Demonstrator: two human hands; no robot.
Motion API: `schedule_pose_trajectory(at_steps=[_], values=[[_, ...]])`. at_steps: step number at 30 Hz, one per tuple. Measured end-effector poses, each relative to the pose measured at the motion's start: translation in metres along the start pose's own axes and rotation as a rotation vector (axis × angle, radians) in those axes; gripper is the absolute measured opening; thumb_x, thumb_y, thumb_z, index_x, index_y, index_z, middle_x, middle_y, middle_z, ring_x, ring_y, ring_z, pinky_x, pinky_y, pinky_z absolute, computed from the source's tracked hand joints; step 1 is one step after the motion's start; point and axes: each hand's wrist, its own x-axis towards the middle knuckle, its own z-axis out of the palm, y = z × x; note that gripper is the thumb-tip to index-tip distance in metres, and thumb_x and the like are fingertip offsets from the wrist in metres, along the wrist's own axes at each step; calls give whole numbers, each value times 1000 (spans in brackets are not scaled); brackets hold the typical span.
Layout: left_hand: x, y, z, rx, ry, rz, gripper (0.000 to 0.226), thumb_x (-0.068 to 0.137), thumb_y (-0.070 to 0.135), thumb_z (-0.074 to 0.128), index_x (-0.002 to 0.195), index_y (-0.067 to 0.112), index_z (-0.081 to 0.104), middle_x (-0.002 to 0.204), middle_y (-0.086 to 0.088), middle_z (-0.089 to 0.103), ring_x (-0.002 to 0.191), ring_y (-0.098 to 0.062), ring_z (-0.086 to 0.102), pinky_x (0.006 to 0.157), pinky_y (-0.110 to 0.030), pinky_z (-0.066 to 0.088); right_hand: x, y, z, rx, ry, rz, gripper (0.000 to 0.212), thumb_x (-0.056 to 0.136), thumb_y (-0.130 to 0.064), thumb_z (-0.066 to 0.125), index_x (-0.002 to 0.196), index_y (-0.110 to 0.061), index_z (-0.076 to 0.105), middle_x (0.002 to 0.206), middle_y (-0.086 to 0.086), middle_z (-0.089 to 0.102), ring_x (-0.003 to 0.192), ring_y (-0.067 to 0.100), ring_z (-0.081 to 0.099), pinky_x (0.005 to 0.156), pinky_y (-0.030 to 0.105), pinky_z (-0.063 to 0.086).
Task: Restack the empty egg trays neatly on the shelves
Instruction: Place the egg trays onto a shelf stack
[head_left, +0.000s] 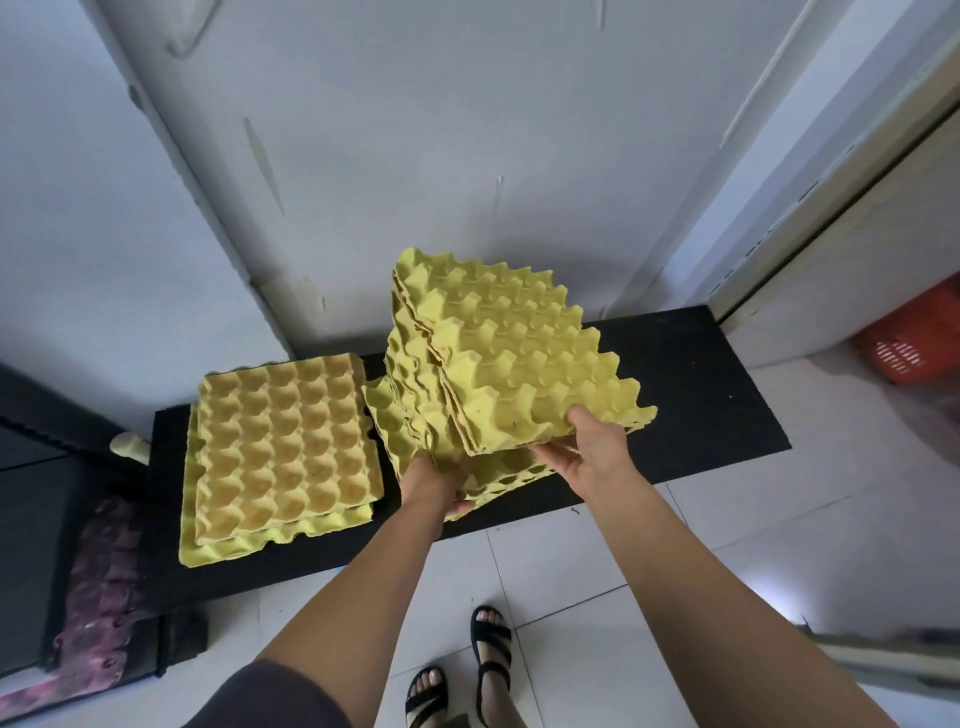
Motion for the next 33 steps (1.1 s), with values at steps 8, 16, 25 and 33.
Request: schedule_pose_trajectory(at_steps=[8,16,25,33], values=[[6,-9,1,28,36,14,27,88,10,62,106,6,43,84,-10,53,33,-13,54,64,-41,59,-17,-15,4,-25,7,-9,20,90,-10,51,108,-2,54,96,19,61,83,32,65,51,40,59],[0,-4,2,-36,-20,23,21,89,7,62,99,5,44,89,-14,51,49,-19,53,44,-29,55,-18,-37,-3,-35,41,-19,17,91,-16,53,101,-4,57,93,14,61,77,23,63,51,35,58],[-25,17,2,-164,-303,219,92,84,8,67,149,30,6,143,-8,36,95,-22,60,87,-48,52,-15,-30,-12,-1,3,-3,21,91,-7,53,113,-3,52,113,22,57,103,38,60,60,46,58],[-24,20,-4,-109,-289,267,90,86,-8,59,142,50,19,152,-6,19,81,-17,68,78,-47,56,-11,-36,-8,32,57,23,24,97,-14,42,114,-4,54,115,21,59,100,39,62,46,40,58]])
